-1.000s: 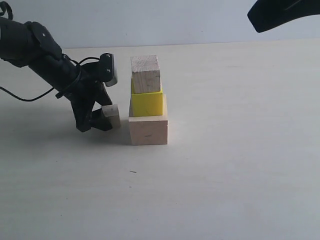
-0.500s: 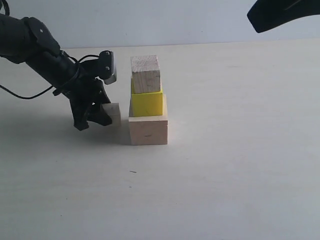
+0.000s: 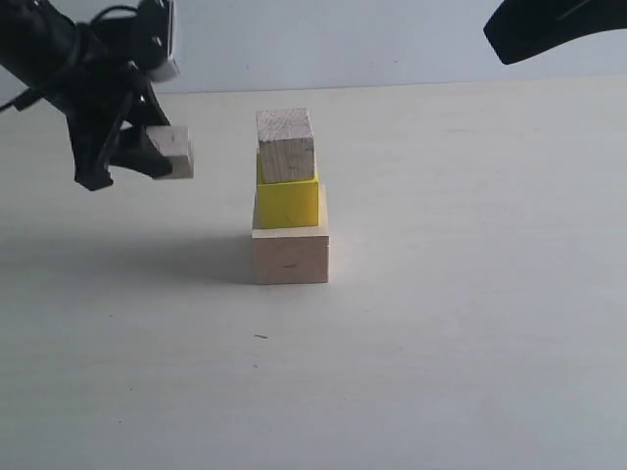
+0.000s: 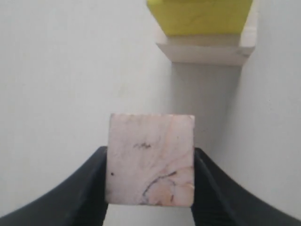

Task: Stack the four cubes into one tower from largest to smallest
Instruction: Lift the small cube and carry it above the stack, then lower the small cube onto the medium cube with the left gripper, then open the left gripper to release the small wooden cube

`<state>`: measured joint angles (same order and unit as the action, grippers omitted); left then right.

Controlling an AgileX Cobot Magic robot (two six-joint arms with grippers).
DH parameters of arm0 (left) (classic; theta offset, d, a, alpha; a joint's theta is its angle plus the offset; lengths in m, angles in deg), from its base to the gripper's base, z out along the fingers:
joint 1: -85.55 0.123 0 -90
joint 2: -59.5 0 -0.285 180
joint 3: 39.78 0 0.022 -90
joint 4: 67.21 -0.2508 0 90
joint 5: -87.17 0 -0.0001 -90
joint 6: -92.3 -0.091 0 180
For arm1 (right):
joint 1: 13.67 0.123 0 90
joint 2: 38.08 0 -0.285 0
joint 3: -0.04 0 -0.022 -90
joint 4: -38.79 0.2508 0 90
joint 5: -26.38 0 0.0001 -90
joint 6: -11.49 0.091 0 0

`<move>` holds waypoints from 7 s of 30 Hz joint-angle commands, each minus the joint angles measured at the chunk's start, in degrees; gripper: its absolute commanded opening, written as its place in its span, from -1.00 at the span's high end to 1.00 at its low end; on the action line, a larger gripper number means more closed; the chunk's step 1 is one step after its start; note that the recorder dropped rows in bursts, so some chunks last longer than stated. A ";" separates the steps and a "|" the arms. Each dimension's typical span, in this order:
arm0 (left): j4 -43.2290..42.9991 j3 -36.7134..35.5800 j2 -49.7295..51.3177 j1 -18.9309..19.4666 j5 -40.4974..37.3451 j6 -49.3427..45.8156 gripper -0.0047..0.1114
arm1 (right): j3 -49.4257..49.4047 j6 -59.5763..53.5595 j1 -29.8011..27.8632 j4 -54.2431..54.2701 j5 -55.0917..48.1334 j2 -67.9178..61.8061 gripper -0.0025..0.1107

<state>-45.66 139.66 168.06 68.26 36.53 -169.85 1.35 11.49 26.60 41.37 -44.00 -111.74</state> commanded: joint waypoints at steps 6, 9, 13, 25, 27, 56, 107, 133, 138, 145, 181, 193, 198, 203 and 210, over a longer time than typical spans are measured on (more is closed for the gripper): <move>3.43 -0.02 -12.63 0.02 -0.19 3.83 0.92 | -0.22 0.00 0.08 -0.03 0.41 0.42 0.96; 5.36 0.24 -13.54 0.02 -0.07 3.83 0.92 | -0.22 0.00 0.08 -0.03 0.41 0.42 0.96; 11.45 3.26 -13.15 -0.11 -2.81 3.95 0.92 | -0.22 0.00 0.08 0.08 0.41 0.42 0.96; 9.54 16.31 -6.17 -2.86 -12.07 11.84 0.92 | -0.22 0.00 0.08 0.47 0.41 0.42 0.96; 7.16 18.97 -4.27 -4.64 -14.12 14.00 0.92 | -0.22 0.00 0.08 0.47 0.41 0.42 0.96; 5.85 27.98 6.97 -10.14 -19.33 22.45 0.92 | -0.22 2.15 0.08 0.55 1.33 0.42 0.96; 3.80 27.98 11.00 -10.27 -19.33 22.61 0.92 | -0.22 2.15 0.08 1.71 1.95 0.42 0.96; 4.39 27.98 9.76 -10.79 -19.33 22.61 0.92 | -0.22 2.15 0.08 1.71 1.83 0.42 0.96; 3.40 27.98 9.76 -11.22 -19.33 22.61 0.92 | -0.22 2.15 0.08 1.71 1.83 0.42 0.96; 1.31 27.98 9.76 -11.32 -19.33 24.36 0.92 | -0.22 2.15 0.08 1.71 1.83 0.42 0.96; 3.01 27.98 9.76 -11.32 -19.33 24.36 0.92 | -0.22 2.15 0.08 1.71 1.83 0.42 0.96; 3.01 27.98 9.76 -11.32 -19.33 24.36 0.46 | -0.22 2.15 0.08 1.71 1.83 0.42 0.96; 3.06 27.98 9.76 -11.32 -19.33 24.36 -0.01 | -0.22 2.15 0.08 1.71 1.83 0.42 0.96; 3.06 27.98 9.76 -11.32 -19.33 24.36 -0.26 | -0.22 2.15 0.08 1.71 1.83 0.42 0.96; 3.06 27.98 9.23 -11.32 -19.33 24.36 -0.35 | -0.22 2.15 0.08 1.71 1.83 0.42 0.96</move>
<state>-43.43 167.32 178.49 57.19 17.07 -145.94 1.35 13.63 26.60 43.17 -42.91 -111.74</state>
